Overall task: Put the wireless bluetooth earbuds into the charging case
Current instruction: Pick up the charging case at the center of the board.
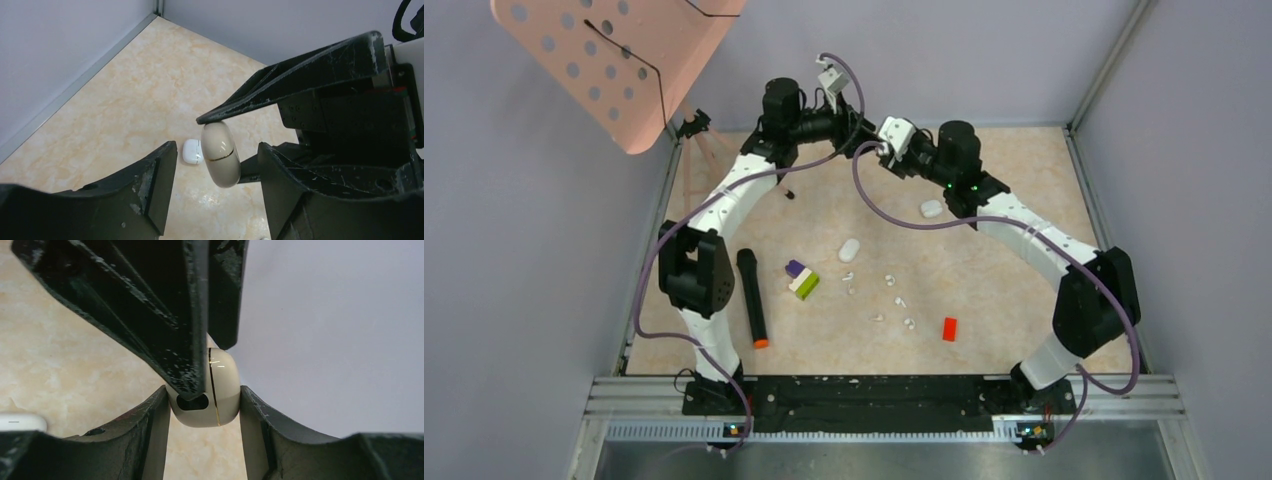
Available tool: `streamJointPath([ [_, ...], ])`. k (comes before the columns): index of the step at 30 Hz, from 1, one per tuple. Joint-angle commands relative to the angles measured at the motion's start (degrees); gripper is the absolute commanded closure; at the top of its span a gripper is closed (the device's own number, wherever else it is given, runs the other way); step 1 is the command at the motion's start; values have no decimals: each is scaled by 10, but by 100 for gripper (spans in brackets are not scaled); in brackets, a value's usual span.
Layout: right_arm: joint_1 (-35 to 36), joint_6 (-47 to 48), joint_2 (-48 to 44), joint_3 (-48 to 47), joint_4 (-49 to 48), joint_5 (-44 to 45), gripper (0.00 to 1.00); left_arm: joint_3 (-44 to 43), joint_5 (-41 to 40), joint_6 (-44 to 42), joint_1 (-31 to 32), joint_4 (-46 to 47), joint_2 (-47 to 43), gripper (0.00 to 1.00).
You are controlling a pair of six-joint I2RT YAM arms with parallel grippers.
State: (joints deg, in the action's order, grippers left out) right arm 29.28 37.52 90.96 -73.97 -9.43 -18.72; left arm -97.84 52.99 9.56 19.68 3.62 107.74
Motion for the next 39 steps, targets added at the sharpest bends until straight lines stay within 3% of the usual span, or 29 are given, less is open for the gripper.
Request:
streamJointPath([
  [1, 9, 10, -1, -21, -43, -3, 100, -37, 22, 12, 4, 38, 18, 37],
  [4, 9, 9, -1, -16, -56, 3, 100, -38, 25, 12, 4, 36, 21, 42],
  [10, 11, 6, -4, -8, -74, 4, 100, -44, 18, 13, 4, 25, 32, 42],
  [12, 13, 11, -4, -7, -74, 4, 100, -48, 25, 13, 4, 28, 36, 50],
  [15, 13, 16, -3, -4, -71, 3, 100, -48, 27, 14, 4, 37, 37, 71],
  [16, 13, 18, -3, -6, -63, 1, 96, -47, 28, 15, 4, 40, 37, 79],
  [18, 12, 6, 0, -16, -36, -1, 71, -43, 30, 21, 1, 52, 37, 97],
  [21, -3, -26, -1, -46, 56, -38, 29, -22, 41, 56, -9, 111, 35, 100],
  [25, -56, -83, 18, -150, 266, -152, 17, 35, 96, 139, -36, 254, 36, 100],
  [28, -119, -184, 83, -313, 435, -256, 16, 58, 152, 96, -48, 265, 31, 100],
  [31, -159, -198, 159, -429, 553, -381, 26, 85, 173, 69, -54, 284, 13, 100],
  [35, -163, -159, 177, -446, 555, -463, 34, 99, 171, 79, -53, 326, 1, 100],
  [39, -131, -144, 184, -448, 519, -447, 35, 91, 176, 104, -49, 353, 4, 100],
])
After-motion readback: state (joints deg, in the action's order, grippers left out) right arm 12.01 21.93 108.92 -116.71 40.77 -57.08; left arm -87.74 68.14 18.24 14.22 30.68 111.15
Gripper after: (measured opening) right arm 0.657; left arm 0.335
